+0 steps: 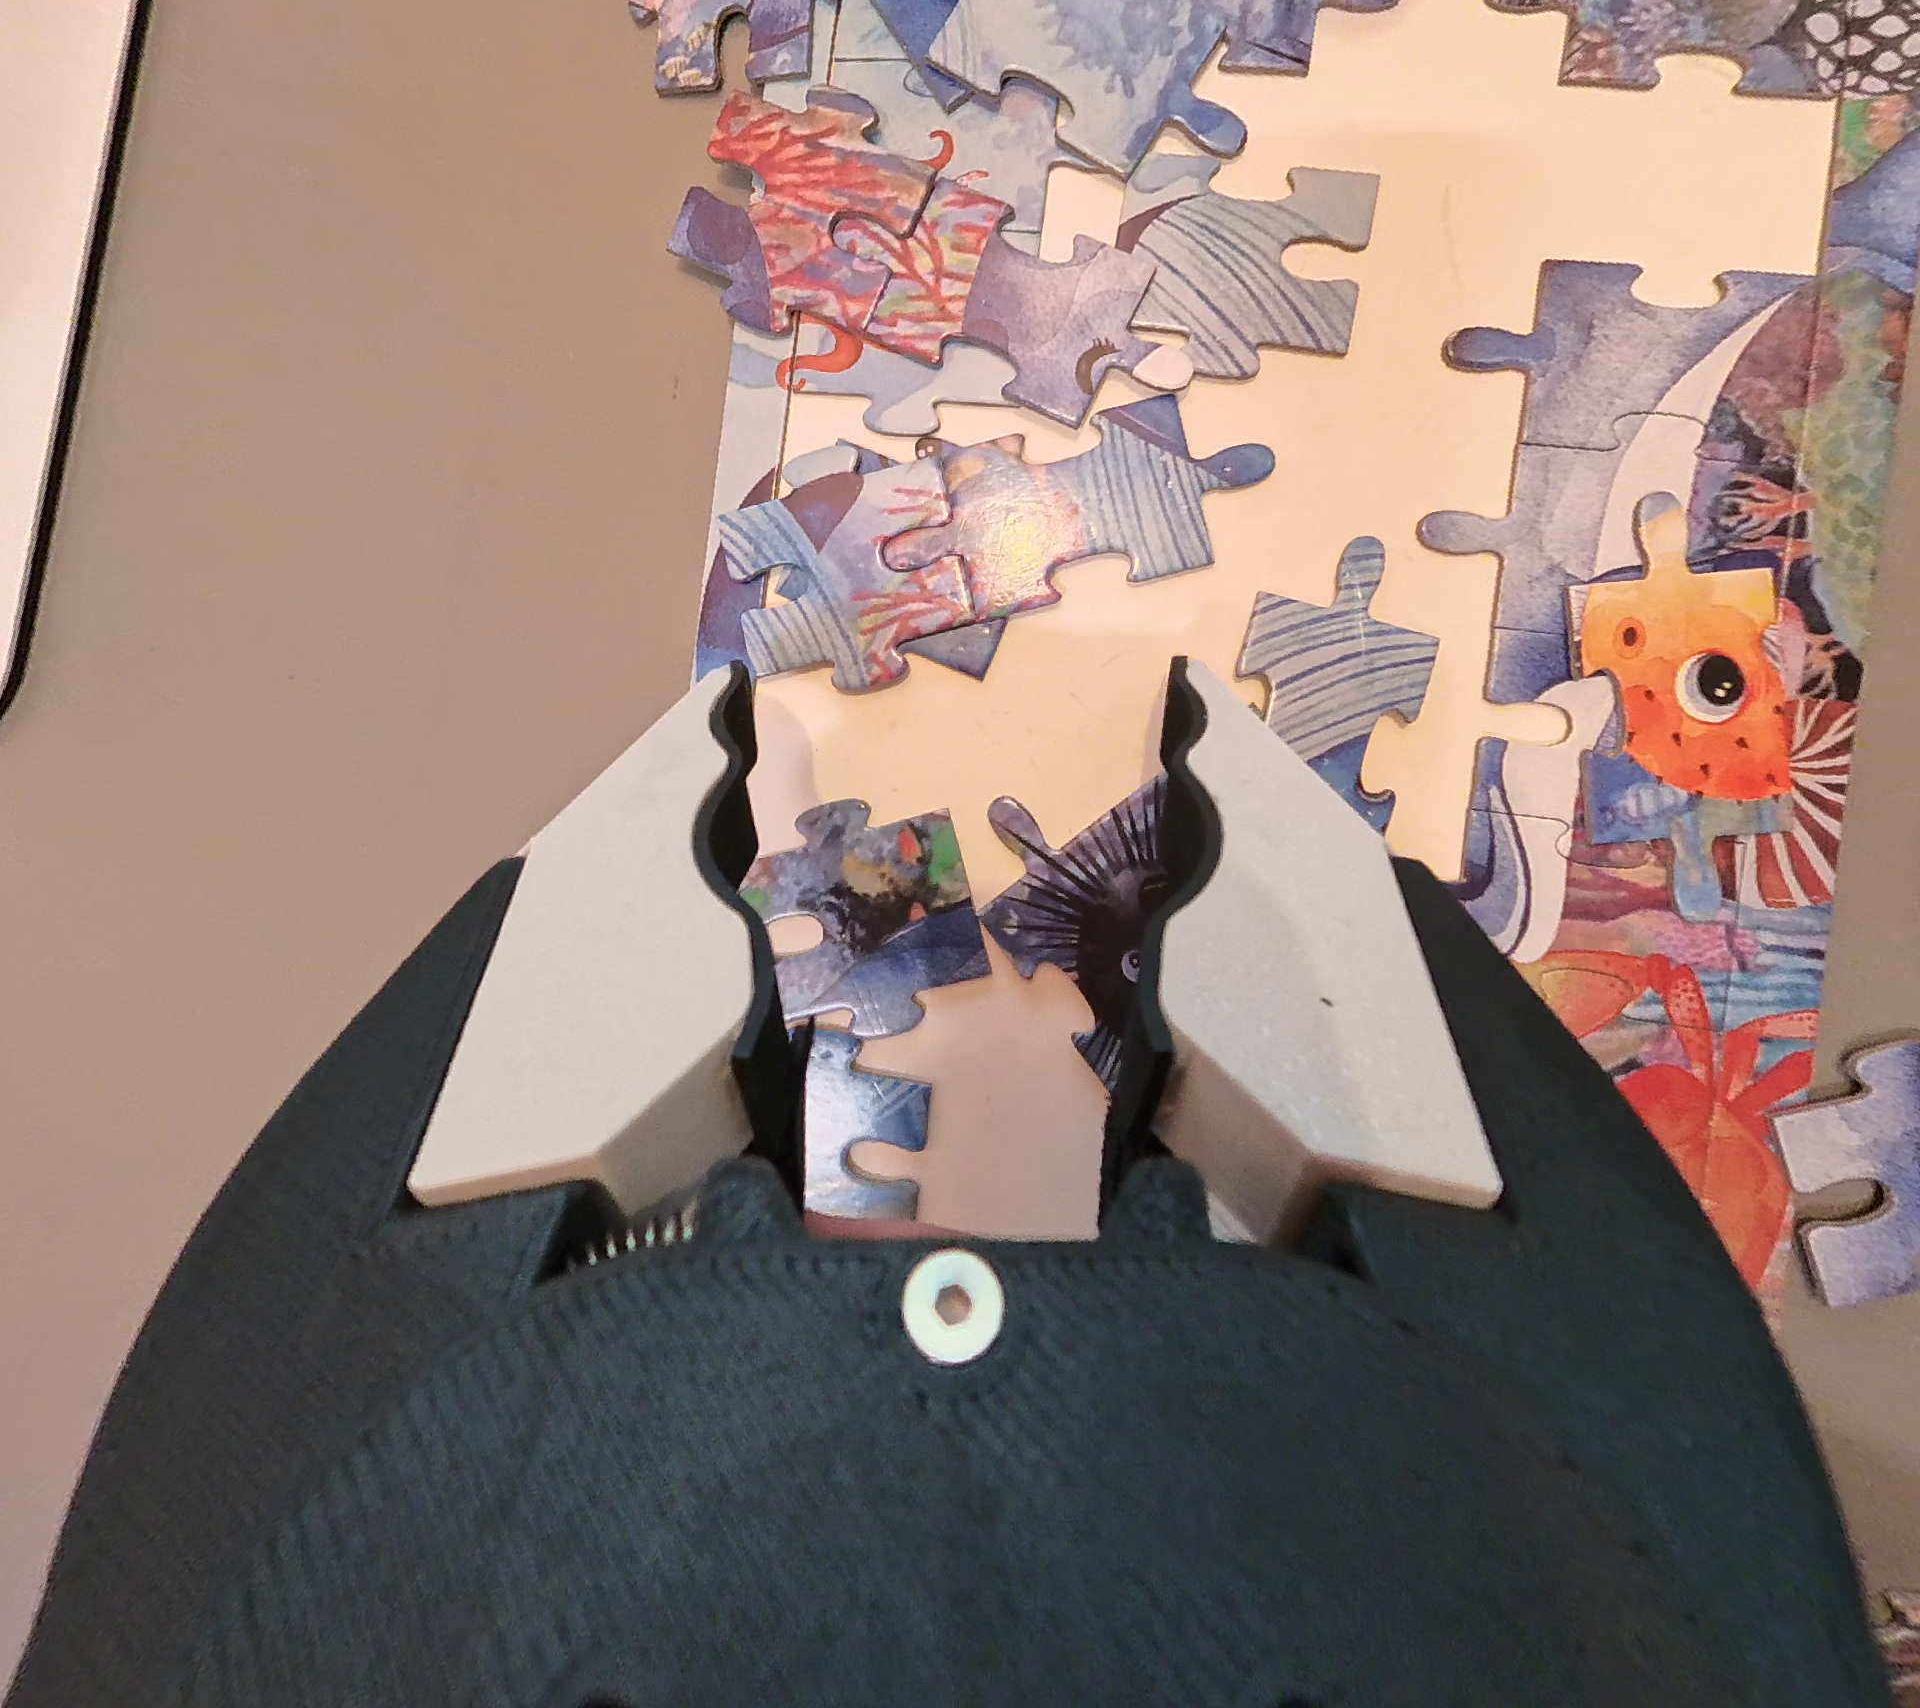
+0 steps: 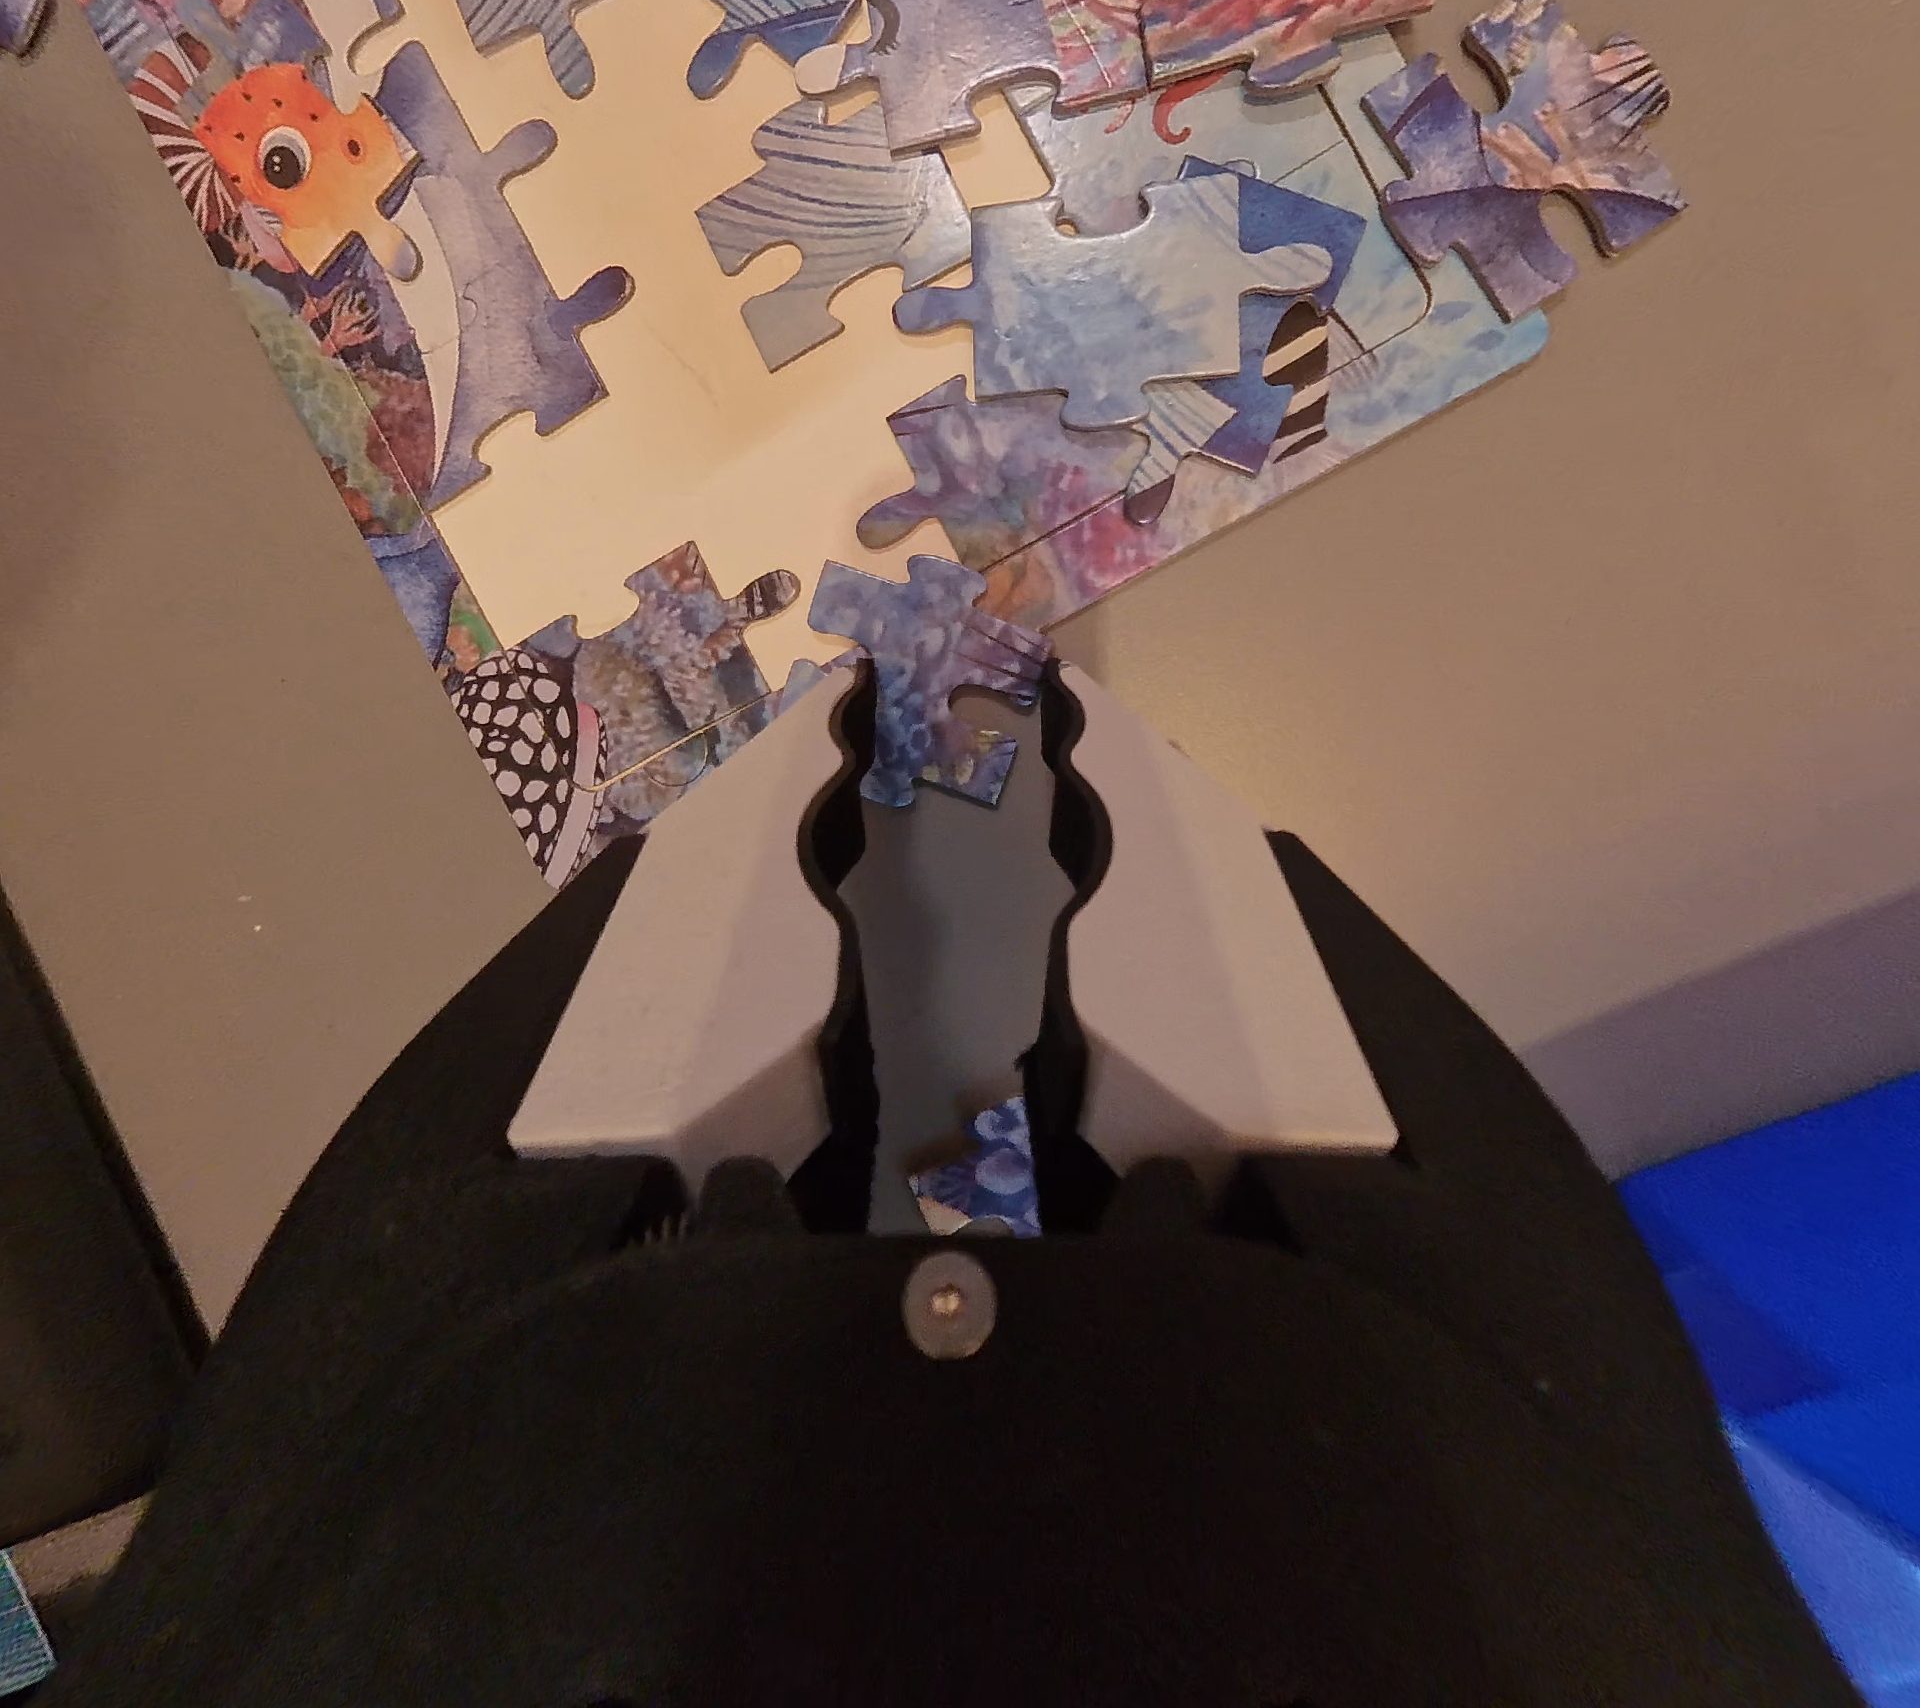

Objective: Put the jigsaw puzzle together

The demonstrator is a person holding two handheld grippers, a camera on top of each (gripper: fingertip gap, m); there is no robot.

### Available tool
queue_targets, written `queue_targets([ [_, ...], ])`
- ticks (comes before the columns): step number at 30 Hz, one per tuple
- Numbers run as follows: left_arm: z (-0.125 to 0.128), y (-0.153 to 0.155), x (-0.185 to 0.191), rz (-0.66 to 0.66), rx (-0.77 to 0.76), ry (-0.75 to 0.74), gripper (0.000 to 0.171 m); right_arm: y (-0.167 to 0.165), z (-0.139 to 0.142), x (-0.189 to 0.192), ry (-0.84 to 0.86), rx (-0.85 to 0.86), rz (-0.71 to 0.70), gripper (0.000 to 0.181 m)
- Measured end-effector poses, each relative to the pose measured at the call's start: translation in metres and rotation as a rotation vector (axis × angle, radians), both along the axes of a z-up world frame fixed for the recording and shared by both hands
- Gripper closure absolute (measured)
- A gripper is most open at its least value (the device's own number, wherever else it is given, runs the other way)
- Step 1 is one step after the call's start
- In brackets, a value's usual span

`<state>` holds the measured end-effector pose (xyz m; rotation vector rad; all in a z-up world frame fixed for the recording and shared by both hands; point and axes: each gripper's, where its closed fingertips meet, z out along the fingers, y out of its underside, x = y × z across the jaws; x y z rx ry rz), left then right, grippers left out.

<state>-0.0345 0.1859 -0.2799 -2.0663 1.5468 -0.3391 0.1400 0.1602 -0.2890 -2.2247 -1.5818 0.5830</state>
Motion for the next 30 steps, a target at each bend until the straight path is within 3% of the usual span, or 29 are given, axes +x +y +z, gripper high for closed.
queue_targets([
  [11, 0.006, -0.002, 0.008, -0.021, 0.019, -0.009, 0.096, 0.002, 0.000, 0.011, 0.015, -0.019, -0.025, 0.176],
  [13, 0.007, -0.003, 0.014, -0.033, 0.029, -0.008, 0.096, 0.001, 0.003, 0.012, 0.047, -0.032, -0.032, 0.171],
  [18, 0.012, -0.005, 0.028, -0.059, 0.042, -0.009, 0.096, -0.011, 0.003, 0.016, 0.044, -0.076, -0.007, 0.137],
  [22, 0.013, -0.003, 0.038, -0.077, 0.052, -0.016, 0.097, -0.015, 0.002, 0.011, 0.028, -0.034, 0.037, 0.125],
  [30, 0.011, 0.001, 0.073, -0.144, 0.098, -0.018, 0.100, -0.011, 0.000, 0.008, 0.002, 0.021, 0.046, 0.146],
])
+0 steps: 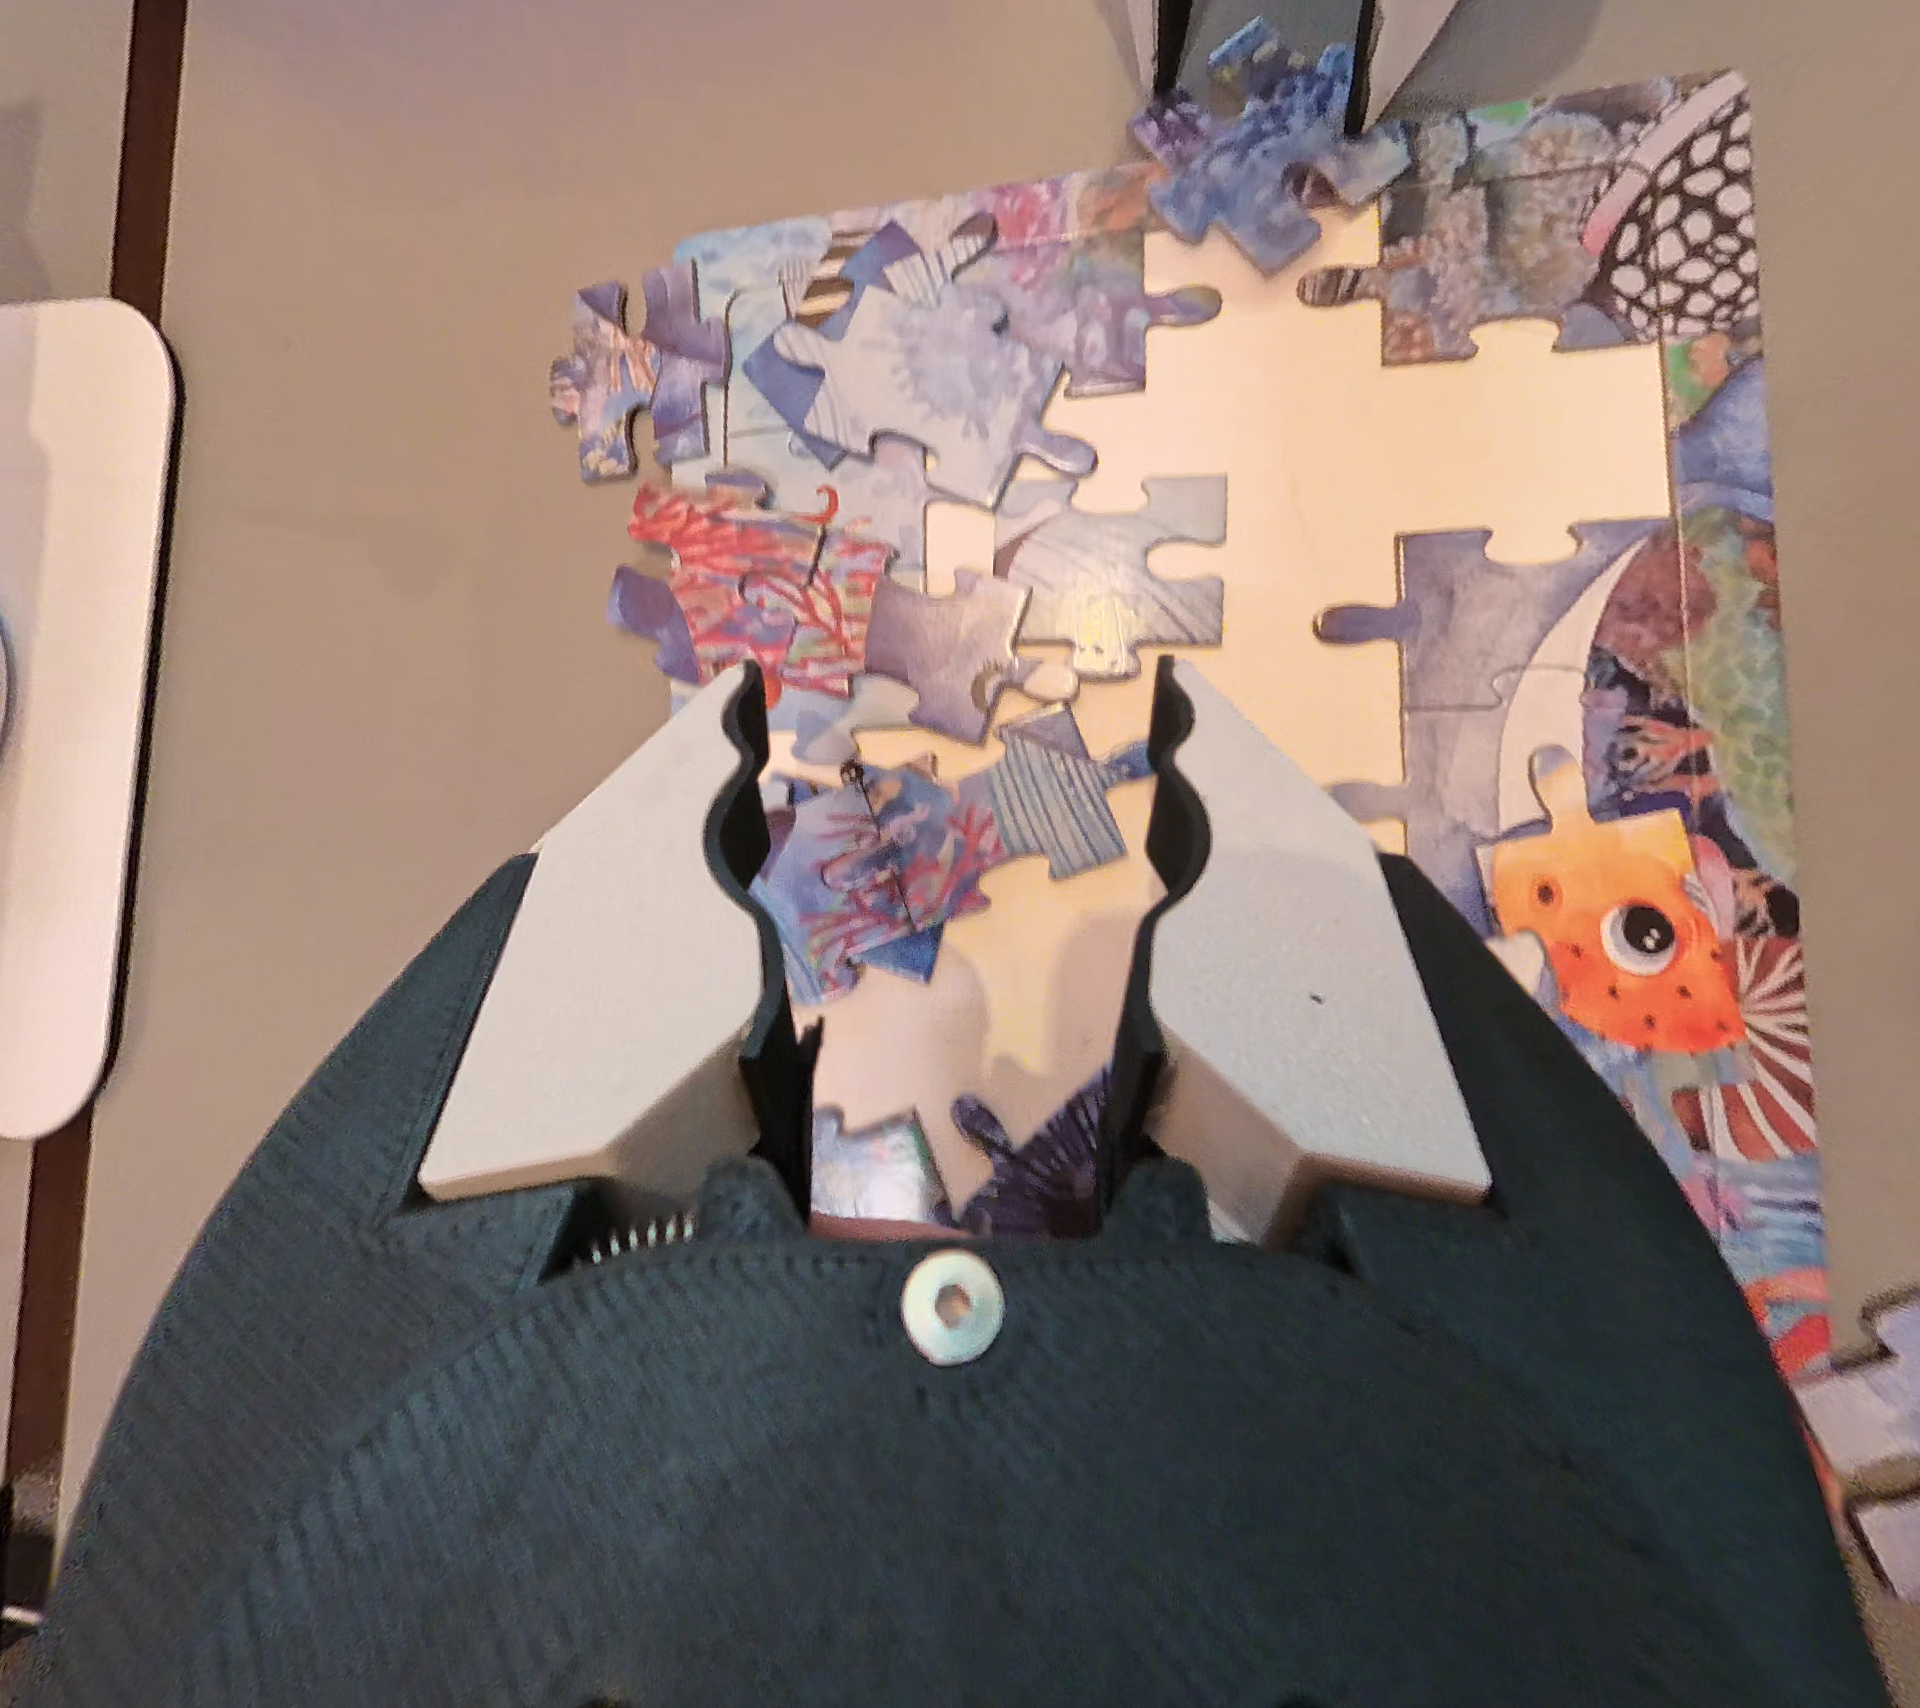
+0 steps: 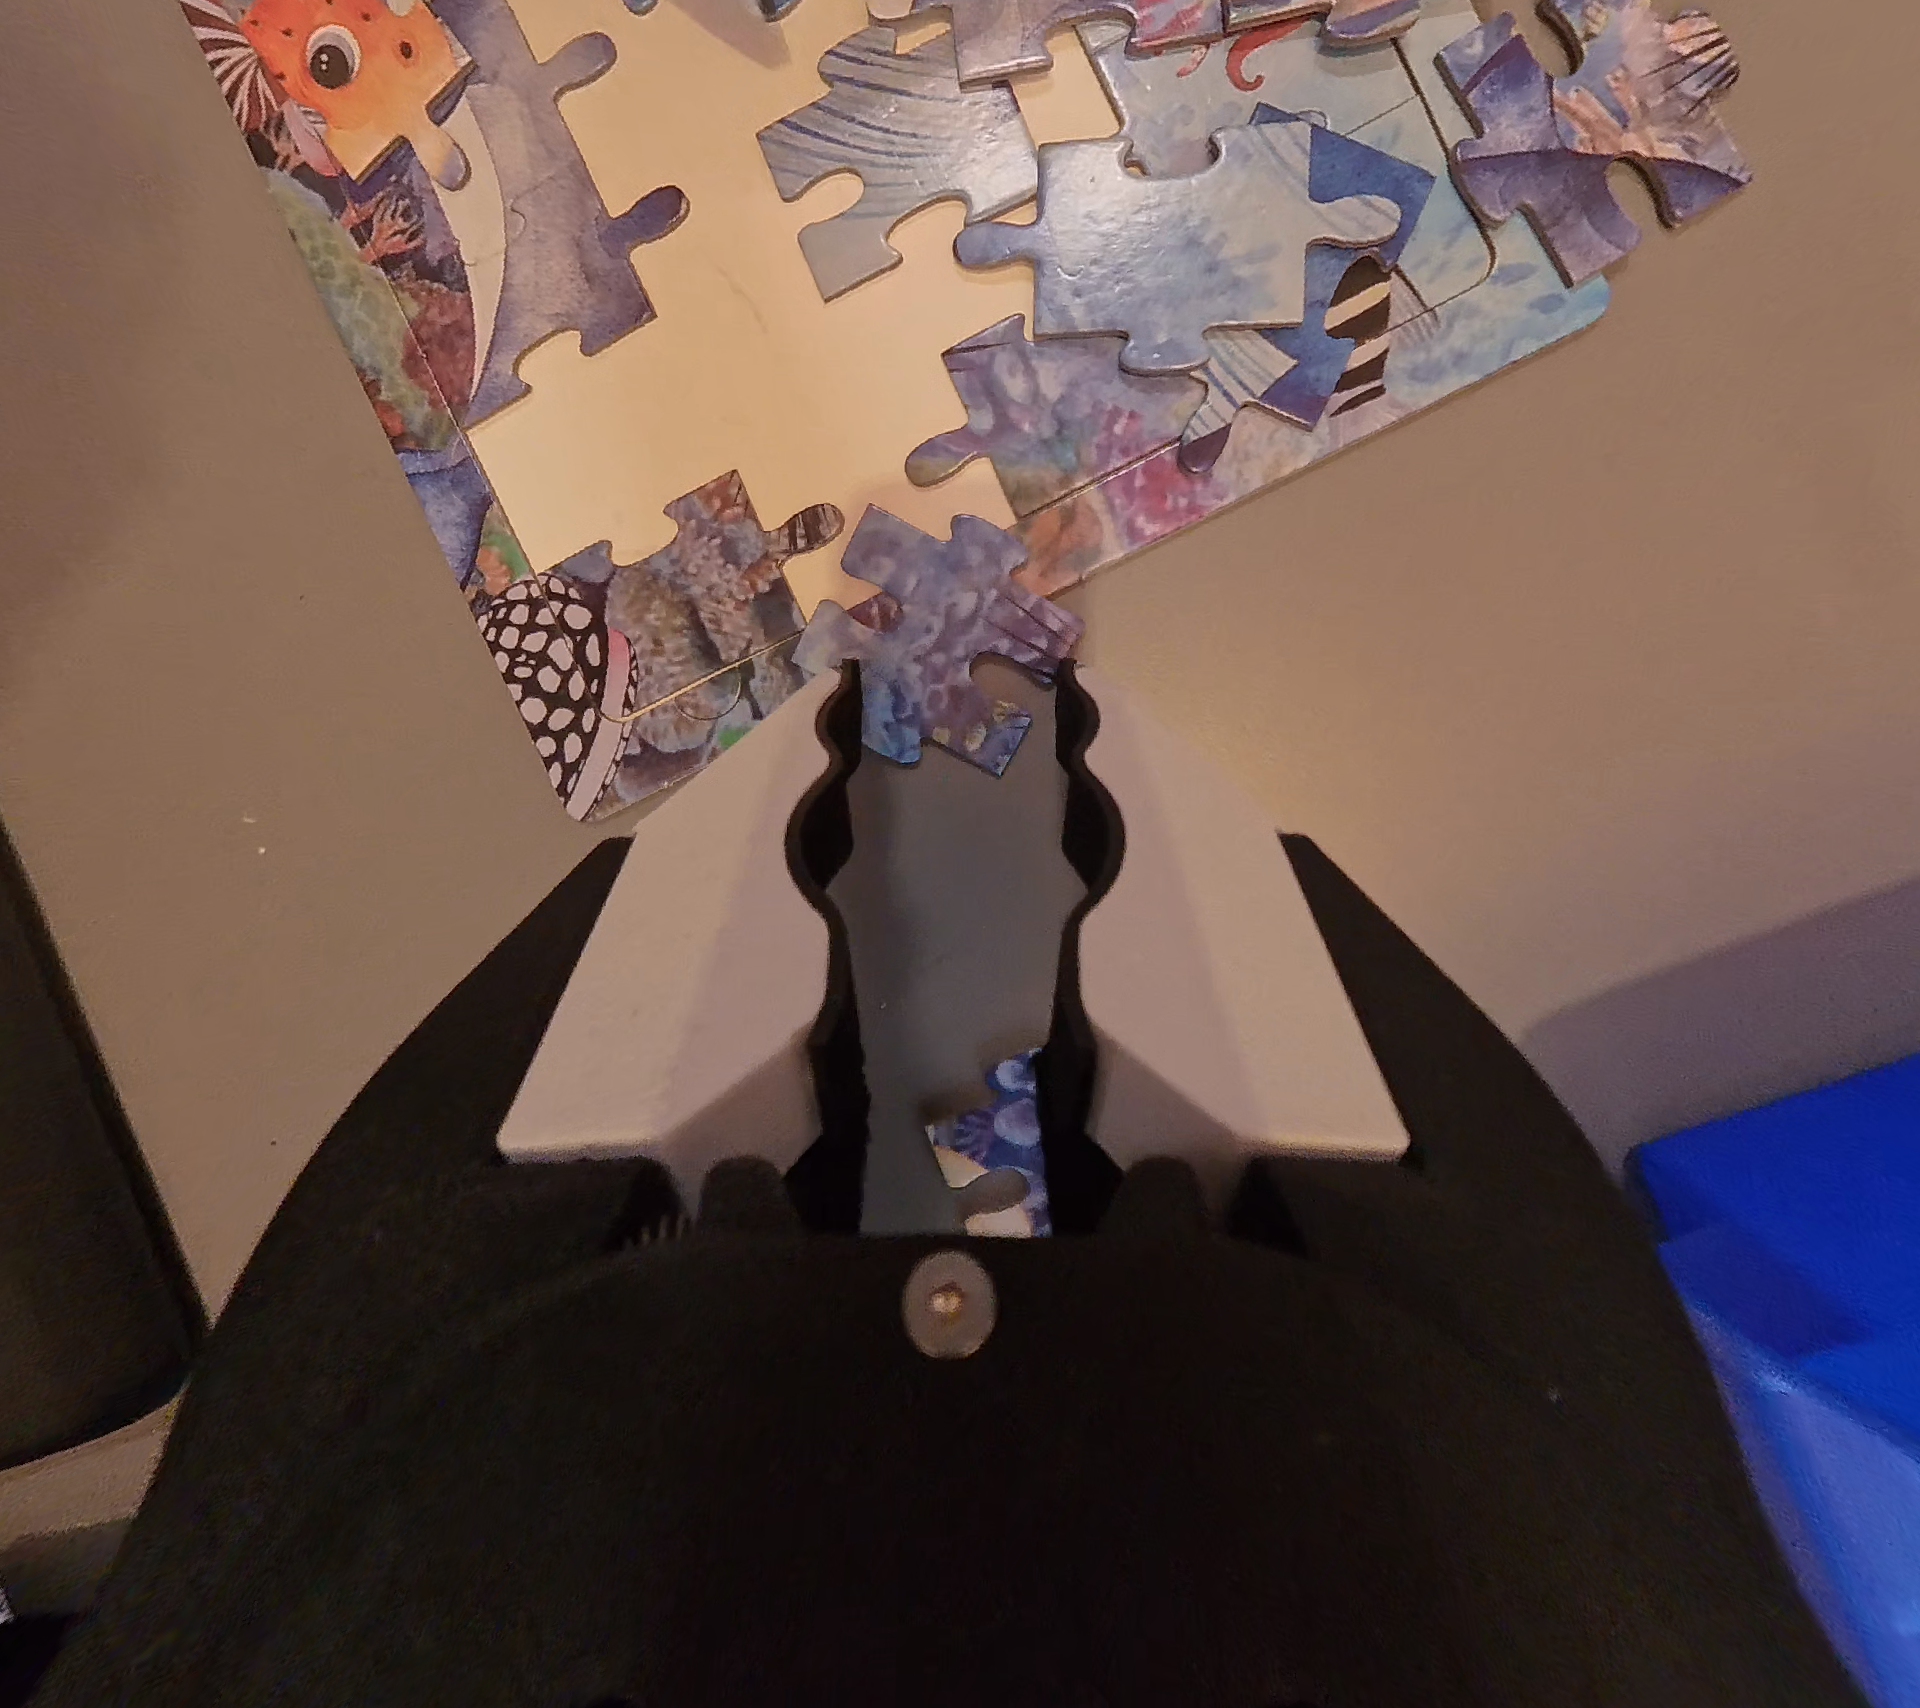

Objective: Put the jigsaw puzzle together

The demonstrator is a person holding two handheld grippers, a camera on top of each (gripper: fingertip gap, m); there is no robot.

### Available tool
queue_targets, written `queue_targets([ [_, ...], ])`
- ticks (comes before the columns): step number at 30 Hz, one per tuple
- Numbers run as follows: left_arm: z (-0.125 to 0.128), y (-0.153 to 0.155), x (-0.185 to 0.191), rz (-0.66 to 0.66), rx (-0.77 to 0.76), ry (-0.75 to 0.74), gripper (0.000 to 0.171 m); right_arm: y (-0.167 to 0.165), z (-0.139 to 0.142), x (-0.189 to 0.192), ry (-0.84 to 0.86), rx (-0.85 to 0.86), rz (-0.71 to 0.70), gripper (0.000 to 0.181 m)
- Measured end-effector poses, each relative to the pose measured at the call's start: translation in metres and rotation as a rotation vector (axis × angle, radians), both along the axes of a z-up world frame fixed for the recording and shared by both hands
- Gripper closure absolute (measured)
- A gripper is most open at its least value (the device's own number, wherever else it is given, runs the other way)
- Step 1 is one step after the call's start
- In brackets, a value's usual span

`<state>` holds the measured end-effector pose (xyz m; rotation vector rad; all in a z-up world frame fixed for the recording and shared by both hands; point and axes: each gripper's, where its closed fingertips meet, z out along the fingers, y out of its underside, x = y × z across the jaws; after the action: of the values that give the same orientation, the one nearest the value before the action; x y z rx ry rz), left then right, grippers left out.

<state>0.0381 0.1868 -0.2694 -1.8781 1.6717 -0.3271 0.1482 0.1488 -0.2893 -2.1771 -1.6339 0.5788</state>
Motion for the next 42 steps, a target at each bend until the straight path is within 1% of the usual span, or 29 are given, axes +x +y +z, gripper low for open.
queue_targets([
  [4, 0.005, 0.011, 0.022, -0.007, 0.035, -0.042, 0.106, 0.002, 0.000, 0.000, 0.006, 0.000, -0.006, 0.150],
  [10, -0.006, 0.019, 0.043, -0.059, 0.031, -0.009, 0.108, 0.003, 0.000, 0.000, 0.008, 0.005, -0.009, 0.152],
  [14, -0.009, 0.028, 0.047, -0.074, 0.045, 0.023, 0.108, 0.003, 0.001, 0.001, 0.009, 0.004, -0.010, 0.155],
  [19, -0.012, 0.028, 0.051, -0.094, 0.014, 0.024, 0.113, 0.003, 0.001, 0.001, 0.011, 0.005, -0.010, 0.156],
  [23, -0.015, 0.022, 0.053, -0.107, -0.023, 0.005, 0.128, 0.003, 0.001, 0.001, 0.010, 0.009, -0.008, 0.158],
  [24, -0.015, 0.021, 0.053, -0.107, -0.023, -0.001, 0.129, 0.003, 0.001, 0.001, 0.010, 0.009, -0.009, 0.159],
  [25, -0.015, 0.020, 0.053, -0.111, -0.027, -0.005, 0.133, 0.003, 0.001, 0.001, 0.012, 0.007, -0.006, 0.164],
  [26, -0.016, 0.018, 0.053, -0.112, -0.033, -0.010, 0.136, 0.002, 0.001, 0.001, 0.013, 0.003, 0.001, 0.175],
  [30, -0.016, 0.016, 0.053, -0.113, -0.032, -0.020, 0.141, 0.003, 0.002, 0.002, 0.021, -0.004, -0.008, 0.174],
  [33, -0.013, 0.017, 0.049, -0.093, -0.001, -0.013, 0.140, 0.005, 0.007, 0.005, 0.045, -0.008, -0.022, 0.173],
  [34, -0.011, 0.017, 0.048, -0.090, 0.001, -0.018, 0.136, 0.005, 0.009, 0.006, 0.055, -0.010, -0.027, 0.173],
  [36, -0.005, 0.011, 0.047, -0.088, -0.004, -0.039, 0.128, 0.007, 0.011, 0.010, 0.054, -0.014, -0.040, 0.173],
  [39, 0.005, -0.006, 0.055, -0.117, -0.003, -0.078, 0.119, 0.008, 0.008, 0.015, 0.048, -0.029, -0.055, 0.172],
  [42, 0.001, -0.020, 0.066, -0.141, 0.014, -0.076, 0.108, 0.011, 0.007, 0.015, 0.046, -0.023, -0.067, 0.173],
])
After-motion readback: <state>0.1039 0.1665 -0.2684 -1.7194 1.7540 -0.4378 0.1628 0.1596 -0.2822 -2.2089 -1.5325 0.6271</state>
